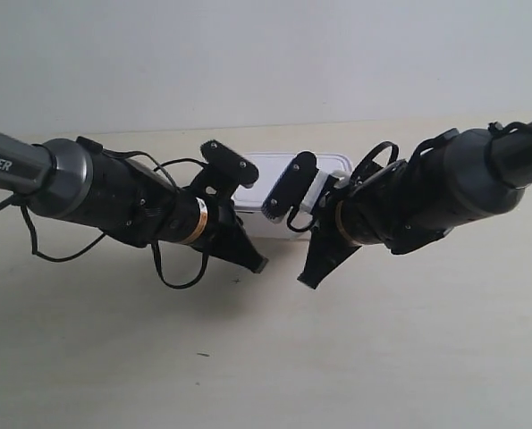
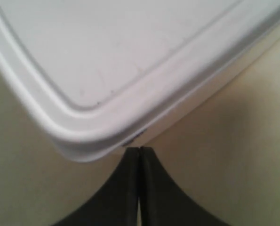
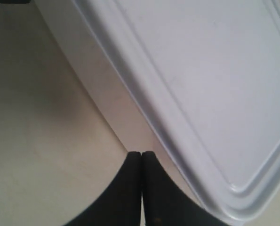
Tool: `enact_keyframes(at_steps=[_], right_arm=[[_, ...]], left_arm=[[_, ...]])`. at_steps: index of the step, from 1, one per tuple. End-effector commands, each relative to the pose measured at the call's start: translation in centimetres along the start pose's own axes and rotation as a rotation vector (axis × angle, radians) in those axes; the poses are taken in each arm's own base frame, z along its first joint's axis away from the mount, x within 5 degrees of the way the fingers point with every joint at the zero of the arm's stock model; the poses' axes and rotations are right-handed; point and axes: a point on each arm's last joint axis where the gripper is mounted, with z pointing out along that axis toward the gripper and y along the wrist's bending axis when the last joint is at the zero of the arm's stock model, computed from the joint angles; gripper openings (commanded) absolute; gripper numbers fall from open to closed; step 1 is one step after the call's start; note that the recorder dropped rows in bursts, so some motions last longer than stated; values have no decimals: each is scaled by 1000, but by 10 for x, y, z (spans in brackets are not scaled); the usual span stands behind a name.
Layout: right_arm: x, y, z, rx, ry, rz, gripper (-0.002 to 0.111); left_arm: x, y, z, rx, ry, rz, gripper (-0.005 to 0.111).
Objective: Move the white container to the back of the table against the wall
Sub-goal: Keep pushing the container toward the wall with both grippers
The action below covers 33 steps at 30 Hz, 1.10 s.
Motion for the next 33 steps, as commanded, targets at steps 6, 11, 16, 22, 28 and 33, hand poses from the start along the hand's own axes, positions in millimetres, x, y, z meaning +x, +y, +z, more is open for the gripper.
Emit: enact_keyframes(at_steps=[6,11,16,22,28,33], right_arm=[[-8,-15,17,74,3,-2,0],[-7,-24,24,90,9,16,0],[-11,-28,29,82,-7,26,0],[-19,-30,40,89,-22,23,0],[-22,-33,52,95,-25,3,0],[-21,-41,59,102,-30,21,0]], left_arm=[[-9,16,10,-14,-29,-23,0],[-14,18,18,-11,-41,-19,0],[-22,19,26,-16,-62,-19,0],[-29,21,33,-21,-85,-11,0],[-32,21,41,-19,-91,21,0],[-32,29,44,-29,-95,17,0]])
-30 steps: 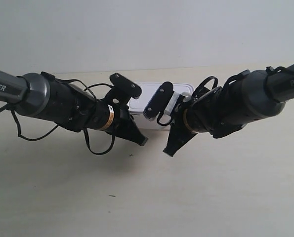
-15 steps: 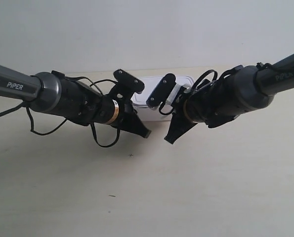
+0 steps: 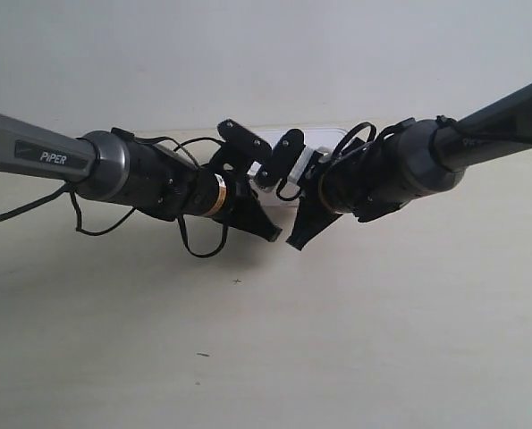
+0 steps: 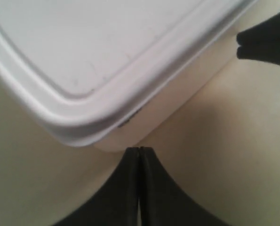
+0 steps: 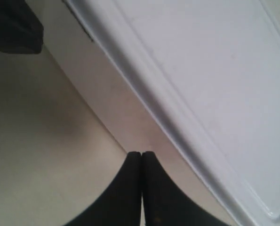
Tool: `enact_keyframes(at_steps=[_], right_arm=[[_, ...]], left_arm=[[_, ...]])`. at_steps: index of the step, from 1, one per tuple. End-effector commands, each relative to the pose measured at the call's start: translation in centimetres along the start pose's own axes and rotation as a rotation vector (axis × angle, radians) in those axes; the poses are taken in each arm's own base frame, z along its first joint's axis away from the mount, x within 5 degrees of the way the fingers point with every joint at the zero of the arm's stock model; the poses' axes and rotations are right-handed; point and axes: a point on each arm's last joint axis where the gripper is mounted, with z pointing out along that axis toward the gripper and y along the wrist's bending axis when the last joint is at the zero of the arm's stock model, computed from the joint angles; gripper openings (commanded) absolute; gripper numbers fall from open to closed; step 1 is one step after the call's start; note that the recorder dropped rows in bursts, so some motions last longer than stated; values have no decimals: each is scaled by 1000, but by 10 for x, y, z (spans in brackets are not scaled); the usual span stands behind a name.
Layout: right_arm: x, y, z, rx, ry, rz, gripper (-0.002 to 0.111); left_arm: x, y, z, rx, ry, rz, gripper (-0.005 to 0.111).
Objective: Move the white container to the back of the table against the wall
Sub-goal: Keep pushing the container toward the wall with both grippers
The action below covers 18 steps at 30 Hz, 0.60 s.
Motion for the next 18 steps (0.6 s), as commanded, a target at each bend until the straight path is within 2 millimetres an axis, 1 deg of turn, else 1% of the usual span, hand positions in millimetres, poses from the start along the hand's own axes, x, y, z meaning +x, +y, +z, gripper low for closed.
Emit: enact_keyframes(at_steps=[1,4,8,10,14,18], right_arm=[[1,-11,8,4,-9,13,0],[3,-15,14,-9,-15,26,0],[-2,-16,20,-24,-36,24,0],[-5,-15,23,-37,-51,21,0],[-12,-16,25,-58,-84,24,0],[-18,-18,27,-65,-108,11,0]], left_arm=[[-2,11,1,-8,-12,-7,0],[-4,17,0,9,-22,-19,0],[-2,26,0,2,-21,-36,0],[-1,27,-2,1,-18,-39,0],[-1,26,-13,2,-13,-40,0],[0,28,-32,-29,-6,-46,0]])
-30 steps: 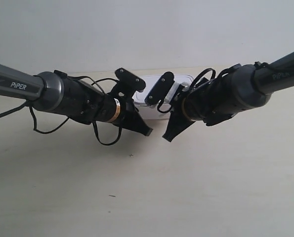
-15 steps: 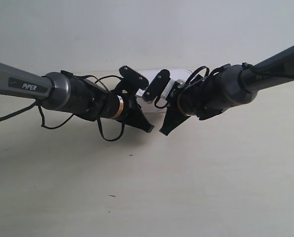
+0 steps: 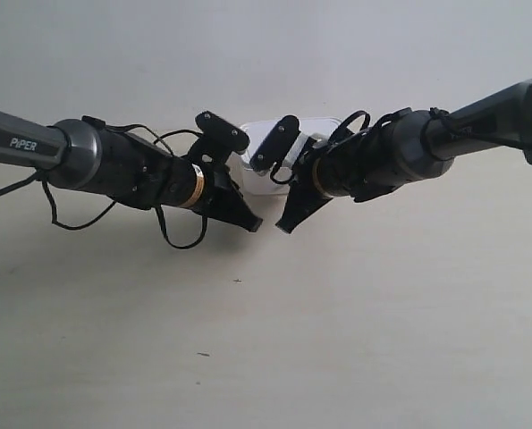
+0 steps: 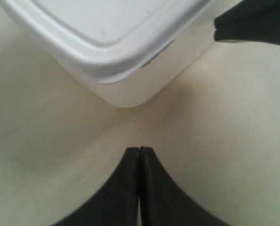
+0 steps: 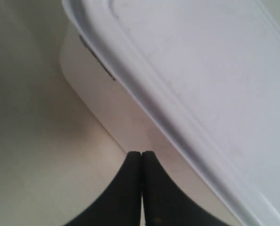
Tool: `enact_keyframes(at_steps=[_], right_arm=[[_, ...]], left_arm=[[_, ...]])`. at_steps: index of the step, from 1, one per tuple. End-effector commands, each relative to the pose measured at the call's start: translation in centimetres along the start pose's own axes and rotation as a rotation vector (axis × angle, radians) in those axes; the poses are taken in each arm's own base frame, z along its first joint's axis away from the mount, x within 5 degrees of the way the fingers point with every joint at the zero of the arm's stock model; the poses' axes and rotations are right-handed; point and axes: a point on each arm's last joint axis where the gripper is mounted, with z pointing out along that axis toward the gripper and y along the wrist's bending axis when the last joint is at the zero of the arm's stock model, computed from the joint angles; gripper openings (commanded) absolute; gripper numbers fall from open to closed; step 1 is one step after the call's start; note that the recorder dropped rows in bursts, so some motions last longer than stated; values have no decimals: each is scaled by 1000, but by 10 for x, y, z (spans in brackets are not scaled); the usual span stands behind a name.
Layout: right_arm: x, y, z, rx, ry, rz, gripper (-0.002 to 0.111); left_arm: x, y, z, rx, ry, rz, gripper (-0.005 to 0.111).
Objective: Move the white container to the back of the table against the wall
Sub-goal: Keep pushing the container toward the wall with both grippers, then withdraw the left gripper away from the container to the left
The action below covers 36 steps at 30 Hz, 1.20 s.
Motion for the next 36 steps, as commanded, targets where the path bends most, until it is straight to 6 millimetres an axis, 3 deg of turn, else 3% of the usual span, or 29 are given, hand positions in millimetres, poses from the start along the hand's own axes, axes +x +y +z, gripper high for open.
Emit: enact_keyframes(at_steps=[1,8,15,22,27,36], right_arm=[[-5,-3,4,-8,-25,-12,0],[-8,-5,15,0,-35,-20,0],[-14,-9,22,20,-56,-83,0],[-19,-12,29,41,-68,-85,0],[-16,-13,36,73,-49,-116,0],[-3,-28,42,95,-27,-90,0]], left_arm=[[-3,5,-25,-55,-5,-39,0],[0,4,-83,-111,-24,-323,0],[11,-18,-153,-75,-54,-347,0],[41,-56,-229,12,-109,-323,0],[65,-86,-276,179,-165,-305,0],[106,-101,-337,362,-316,-351,0]])
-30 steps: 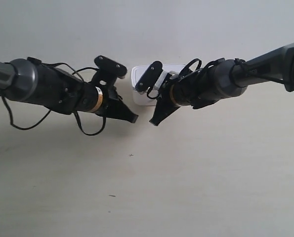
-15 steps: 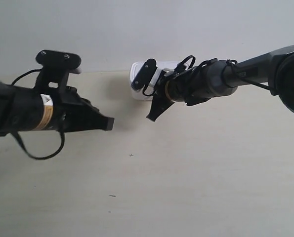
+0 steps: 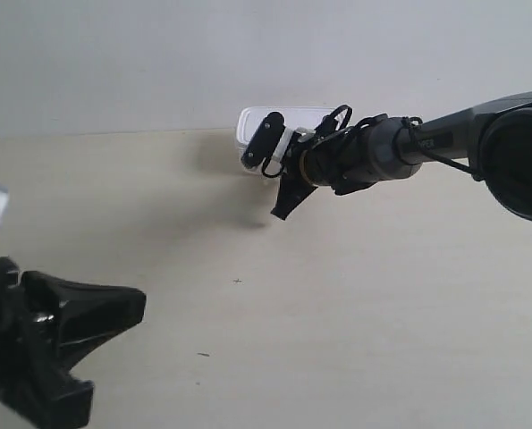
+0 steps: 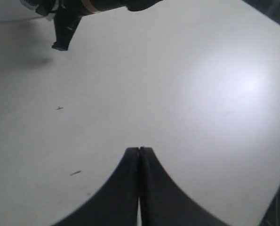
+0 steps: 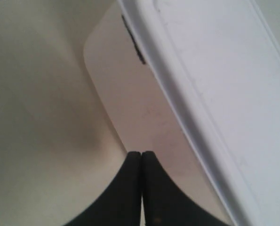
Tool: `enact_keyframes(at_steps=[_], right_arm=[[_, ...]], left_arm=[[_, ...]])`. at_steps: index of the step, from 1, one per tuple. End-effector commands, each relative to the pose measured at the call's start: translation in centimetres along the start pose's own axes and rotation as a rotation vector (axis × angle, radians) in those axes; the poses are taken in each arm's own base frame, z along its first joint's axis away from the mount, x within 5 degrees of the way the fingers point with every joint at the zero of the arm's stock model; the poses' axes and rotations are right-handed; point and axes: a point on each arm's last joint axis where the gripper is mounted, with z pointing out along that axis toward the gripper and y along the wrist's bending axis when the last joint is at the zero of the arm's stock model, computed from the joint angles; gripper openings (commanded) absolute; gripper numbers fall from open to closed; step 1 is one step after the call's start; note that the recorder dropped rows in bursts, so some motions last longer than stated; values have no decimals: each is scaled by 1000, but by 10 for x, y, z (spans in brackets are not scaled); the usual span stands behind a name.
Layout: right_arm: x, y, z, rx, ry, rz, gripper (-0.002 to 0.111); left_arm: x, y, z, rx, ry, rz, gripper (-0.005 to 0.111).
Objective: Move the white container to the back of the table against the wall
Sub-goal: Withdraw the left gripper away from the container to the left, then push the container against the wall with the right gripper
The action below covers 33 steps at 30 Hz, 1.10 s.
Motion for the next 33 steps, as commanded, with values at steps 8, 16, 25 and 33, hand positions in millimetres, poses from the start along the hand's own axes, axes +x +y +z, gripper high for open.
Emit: enact_keyframes(at_steps=[8,16,25,33], right_arm=[[9,-32,2,-3,-42,72,0],[3,-34,5,-16,-73,123,0],[11,-26,19,-22,-54,121,0],[6,-31,28,7,-79,174,0]], left_arm=[[38,-7,-65,187,-212,-201,0],[48,6,-85,131,-396,-257,0],[60,14,-93,114,-491,-298,0],[71,17,-89,108,-481,-300,0]])
